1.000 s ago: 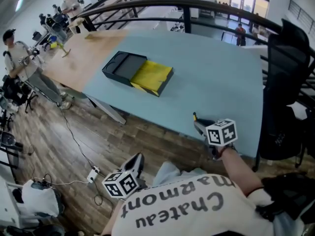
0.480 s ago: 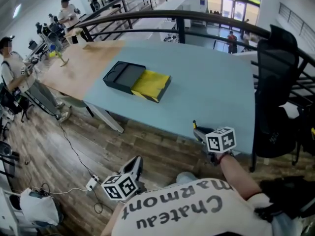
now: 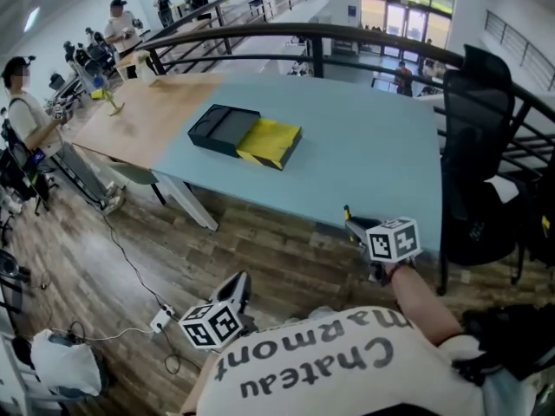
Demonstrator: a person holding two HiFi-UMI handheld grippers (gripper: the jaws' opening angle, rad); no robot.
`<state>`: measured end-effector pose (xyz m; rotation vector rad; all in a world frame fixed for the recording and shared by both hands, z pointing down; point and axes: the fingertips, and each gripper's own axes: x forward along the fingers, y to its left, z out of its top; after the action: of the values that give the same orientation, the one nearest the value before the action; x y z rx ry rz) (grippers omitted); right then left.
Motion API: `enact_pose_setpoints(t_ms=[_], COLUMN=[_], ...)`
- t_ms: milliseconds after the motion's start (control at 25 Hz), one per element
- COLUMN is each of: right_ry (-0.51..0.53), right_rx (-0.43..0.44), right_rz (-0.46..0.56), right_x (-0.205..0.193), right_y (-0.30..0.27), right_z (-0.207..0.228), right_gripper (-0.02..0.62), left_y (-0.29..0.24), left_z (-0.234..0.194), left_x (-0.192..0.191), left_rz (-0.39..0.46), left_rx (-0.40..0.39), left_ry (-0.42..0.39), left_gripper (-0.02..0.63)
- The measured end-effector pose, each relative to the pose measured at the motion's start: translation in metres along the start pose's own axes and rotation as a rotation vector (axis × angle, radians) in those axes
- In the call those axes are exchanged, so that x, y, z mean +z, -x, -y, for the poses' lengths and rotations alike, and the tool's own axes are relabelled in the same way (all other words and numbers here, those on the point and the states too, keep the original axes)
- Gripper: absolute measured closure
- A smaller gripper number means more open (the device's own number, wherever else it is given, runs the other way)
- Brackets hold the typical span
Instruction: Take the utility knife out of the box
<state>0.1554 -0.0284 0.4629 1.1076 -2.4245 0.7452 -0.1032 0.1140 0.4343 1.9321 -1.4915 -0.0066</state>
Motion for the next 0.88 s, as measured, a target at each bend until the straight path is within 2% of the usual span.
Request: enact_pose_setpoints(t_ms=[520, 880], right_ry=[0.004, 0.021], right_rx=[-0.047, -0.055], right_rz=[0.032, 0.027], right_x=[-0.016, -0.031], right_y=[0.051, 0.067], right_z=[-0.025, -0.039], right_gripper=[0.512, 0.512], left_y=[0.046, 0.057], left_z=[0.009, 0.010], left_x=[0.011, 0.005], left_rz=[0.071, 0.067], left_rx=[-0.031, -0.052], left_ry=[-0.036, -0.046], left_gripper=[0.603, 0.603])
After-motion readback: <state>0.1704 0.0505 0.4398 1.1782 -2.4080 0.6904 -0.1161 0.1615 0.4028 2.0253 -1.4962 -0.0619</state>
